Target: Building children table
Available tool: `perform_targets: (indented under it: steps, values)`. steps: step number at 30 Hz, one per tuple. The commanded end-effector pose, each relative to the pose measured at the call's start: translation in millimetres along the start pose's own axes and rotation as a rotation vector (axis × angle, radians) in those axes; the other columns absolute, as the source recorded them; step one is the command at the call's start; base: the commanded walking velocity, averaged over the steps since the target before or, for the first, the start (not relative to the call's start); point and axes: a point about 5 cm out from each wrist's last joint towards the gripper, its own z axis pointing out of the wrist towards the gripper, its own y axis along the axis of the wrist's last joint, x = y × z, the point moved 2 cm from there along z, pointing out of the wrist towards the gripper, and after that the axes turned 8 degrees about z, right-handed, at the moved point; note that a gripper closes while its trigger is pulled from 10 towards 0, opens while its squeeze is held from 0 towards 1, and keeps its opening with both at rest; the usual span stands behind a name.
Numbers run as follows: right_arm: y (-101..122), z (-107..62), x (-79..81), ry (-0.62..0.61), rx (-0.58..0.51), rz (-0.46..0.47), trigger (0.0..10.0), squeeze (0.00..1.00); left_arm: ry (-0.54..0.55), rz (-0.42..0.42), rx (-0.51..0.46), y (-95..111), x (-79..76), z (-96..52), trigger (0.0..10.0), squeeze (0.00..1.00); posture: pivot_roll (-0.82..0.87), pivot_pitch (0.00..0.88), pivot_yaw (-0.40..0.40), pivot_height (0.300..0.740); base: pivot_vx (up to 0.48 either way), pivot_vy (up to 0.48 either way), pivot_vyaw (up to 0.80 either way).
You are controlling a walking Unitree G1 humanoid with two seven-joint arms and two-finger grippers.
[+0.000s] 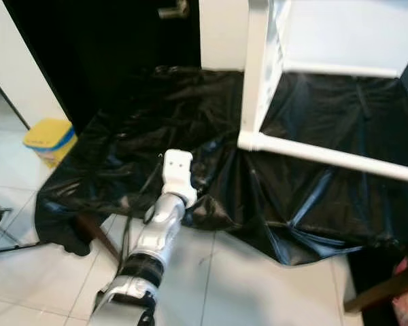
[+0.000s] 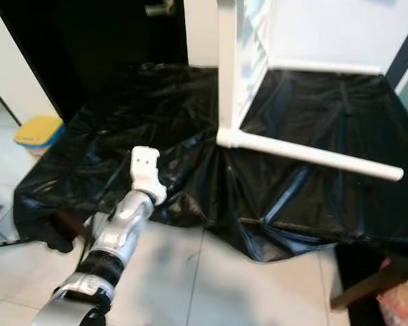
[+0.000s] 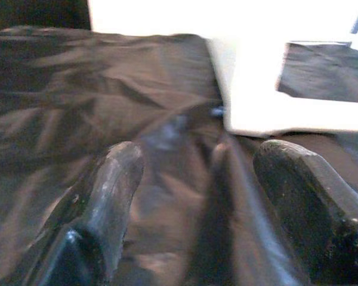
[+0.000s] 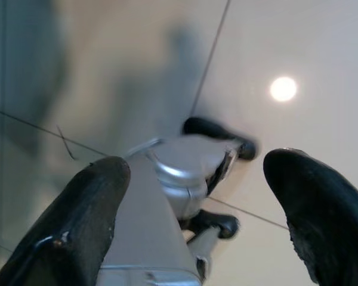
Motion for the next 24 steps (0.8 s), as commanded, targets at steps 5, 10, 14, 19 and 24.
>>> perform_targets:
  steps: [5,10,14,19,24]
  values:
    - [-30.7,15.3,103.8,0.296,0.083,-1.561,10.0,0.00,-0.027,-0.006,0.006,-0.7,-8.7,2.4,10.0,0.00,0.04,0.000,0.003,0.740,0.000,-0.255,0.00]
    - [-30.1,15.4,103.5,0.292,0.084,-1.558,10.0,0.00,-0.025,-0.006,0.007,-0.6,-8.4,2.4,10.0,0.00,0.04,0.000,0.003,0.740,0.000,-0.253,0.00]
    - [-29.4,15.6,103.1,0.289,0.085,-1.555,10.0,0.00,-0.024,-0.005,0.007,-0.3,-8.0,2.5,10.0,0.00,0.04,0.000,0.004,0.740,0.000,-0.253,0.00]
    - [-29.6,15.5,102.0,0.287,0.088,-1.546,10.0,0.00,-0.021,-0.001,0.009,0.1,-6.2,2.5,10.0,0.00,0.04,0.000,0.006,0.740,0.000,-0.201,0.00]
    - [-30.0,15.4,101.6,0.286,0.088,-1.538,10.0,0.00,-0.017,0.002,0.008,2.1,-5.4,3.5,10.0,0.00,0.04,0.000,0.008,0.740,0.000,0.000,0.00]
